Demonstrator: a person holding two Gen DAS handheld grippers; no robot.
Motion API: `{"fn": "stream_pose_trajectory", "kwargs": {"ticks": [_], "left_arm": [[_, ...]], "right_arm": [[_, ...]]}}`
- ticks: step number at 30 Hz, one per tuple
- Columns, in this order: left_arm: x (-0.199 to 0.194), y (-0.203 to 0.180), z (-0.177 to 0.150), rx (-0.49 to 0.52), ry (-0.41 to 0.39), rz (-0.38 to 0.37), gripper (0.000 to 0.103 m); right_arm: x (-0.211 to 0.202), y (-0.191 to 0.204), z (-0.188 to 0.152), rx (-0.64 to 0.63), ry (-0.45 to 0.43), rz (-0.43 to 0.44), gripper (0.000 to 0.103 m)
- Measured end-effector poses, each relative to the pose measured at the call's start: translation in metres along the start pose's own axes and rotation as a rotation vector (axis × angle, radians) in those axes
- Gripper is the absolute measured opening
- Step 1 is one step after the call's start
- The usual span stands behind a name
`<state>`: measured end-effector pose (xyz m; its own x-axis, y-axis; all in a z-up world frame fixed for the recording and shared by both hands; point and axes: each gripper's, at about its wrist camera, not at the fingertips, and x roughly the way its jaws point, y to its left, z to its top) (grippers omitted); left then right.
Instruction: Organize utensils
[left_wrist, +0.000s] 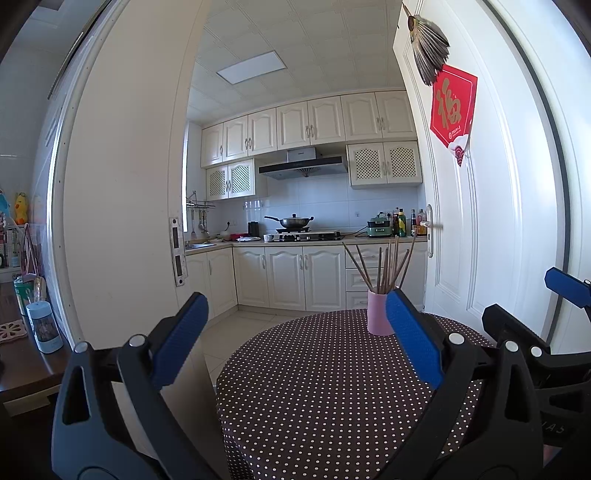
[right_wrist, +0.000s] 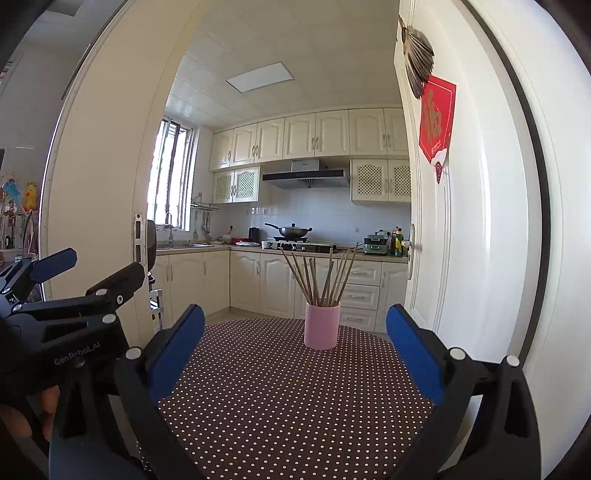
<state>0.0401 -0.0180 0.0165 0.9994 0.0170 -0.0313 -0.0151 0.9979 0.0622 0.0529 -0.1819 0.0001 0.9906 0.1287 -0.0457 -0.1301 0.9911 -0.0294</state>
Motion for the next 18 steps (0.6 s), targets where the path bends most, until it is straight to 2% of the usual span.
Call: {"fn": "stream_pose_trajectory", "kwargs": {"ticks": [18], "left_arm": [[-0.0012,-0.0006,-0.0013,0.002,0.003,0.003,0.095]], "right_arm": [[0.0005,0.0045,-0.0005,0.010,0.011,0.000,0.095]]}}
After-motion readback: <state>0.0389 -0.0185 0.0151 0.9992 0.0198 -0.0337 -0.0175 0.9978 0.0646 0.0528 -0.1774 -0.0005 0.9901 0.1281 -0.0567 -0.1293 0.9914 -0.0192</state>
